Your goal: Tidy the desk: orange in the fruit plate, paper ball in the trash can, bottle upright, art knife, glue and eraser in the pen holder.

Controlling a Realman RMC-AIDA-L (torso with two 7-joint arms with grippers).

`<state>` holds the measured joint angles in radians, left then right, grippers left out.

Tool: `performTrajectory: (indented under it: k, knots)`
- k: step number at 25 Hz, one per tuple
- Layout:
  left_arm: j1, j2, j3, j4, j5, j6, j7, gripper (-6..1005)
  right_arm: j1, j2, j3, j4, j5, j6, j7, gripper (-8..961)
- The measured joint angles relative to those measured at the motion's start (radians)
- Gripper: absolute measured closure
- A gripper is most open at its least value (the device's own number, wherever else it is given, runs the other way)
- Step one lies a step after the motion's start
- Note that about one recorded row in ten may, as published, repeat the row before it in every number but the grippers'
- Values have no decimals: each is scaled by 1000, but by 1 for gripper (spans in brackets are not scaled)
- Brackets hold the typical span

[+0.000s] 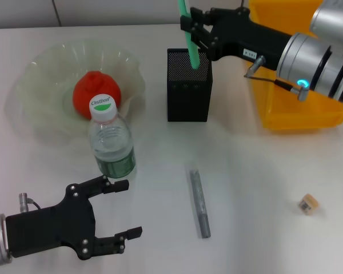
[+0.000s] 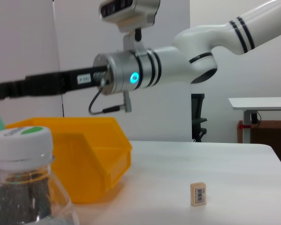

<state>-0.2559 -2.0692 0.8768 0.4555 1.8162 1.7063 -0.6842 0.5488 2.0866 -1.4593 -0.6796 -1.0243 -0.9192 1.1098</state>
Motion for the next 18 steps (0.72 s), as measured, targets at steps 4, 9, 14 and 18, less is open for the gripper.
performTrajectory:
  k: [4,9,14,18]
  knots:
    - [0,0,0,0,0,-1,0,184,65,0,3,126,44,-10,-53,730]
    - [6,0,-1,0,0,-1,0,184,66,2,2,130,47,-17,-65,722]
    - [9,0,-1,0,-1,-1,0,184,37,-2,-4,93,39,-43,-39,714]
    - [9,0,-1,0,-1,-1,0,184,-55,-5,-6,-62,-22,-78,73,659]
